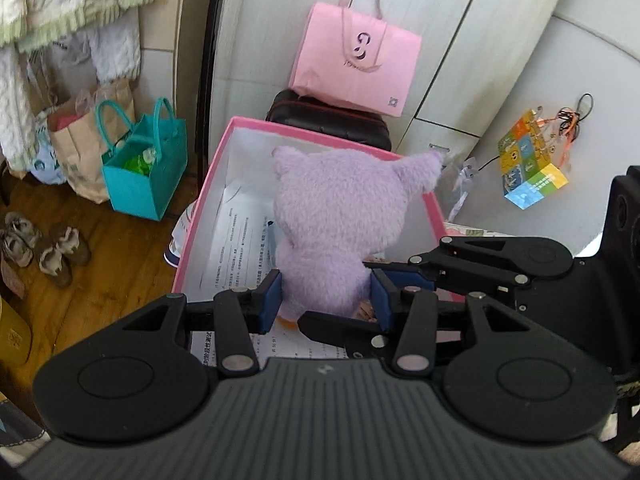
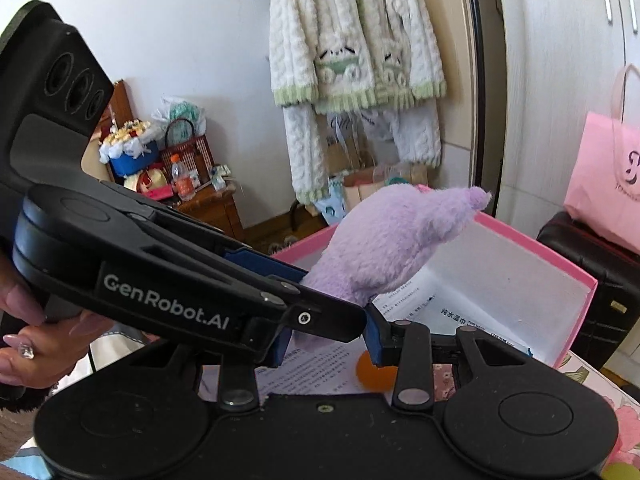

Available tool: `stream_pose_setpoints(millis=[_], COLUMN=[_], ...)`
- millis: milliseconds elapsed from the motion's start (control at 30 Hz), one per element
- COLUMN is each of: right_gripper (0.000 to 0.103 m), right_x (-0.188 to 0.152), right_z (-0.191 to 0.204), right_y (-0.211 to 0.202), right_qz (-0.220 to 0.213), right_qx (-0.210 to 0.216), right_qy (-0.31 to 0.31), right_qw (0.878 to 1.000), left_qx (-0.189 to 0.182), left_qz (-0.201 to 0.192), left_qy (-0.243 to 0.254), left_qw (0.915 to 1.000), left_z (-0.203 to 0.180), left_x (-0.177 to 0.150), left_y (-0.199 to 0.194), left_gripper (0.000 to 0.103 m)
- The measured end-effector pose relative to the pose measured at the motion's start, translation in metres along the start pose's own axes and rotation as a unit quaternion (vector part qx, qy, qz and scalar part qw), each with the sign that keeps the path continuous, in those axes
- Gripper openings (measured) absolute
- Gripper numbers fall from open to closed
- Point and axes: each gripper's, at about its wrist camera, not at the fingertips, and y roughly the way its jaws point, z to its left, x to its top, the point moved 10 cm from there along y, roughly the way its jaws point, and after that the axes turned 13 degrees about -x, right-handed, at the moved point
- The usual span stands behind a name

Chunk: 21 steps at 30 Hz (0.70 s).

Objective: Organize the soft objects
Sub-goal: 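Lower the lilac plush into the pink box and open the left gripper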

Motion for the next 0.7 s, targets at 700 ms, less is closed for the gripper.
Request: stream_pose_setpoints(millis=[700], right_gripper=[0.069], right_x=[-0.014], right_z=[-0.016], right_y=[-0.052], right_qz=[0.005], right_qx=[-0.092], right_qy=[-0.035], right_qw=[0.995], left_qx=[0.051], left_qz=[-0.044], left_qy=[0.089], left_qw=[0.9938], left_z=[-0.036], left_x=[-0.006], left_y=[-0.050], left_gripper=[0.065])
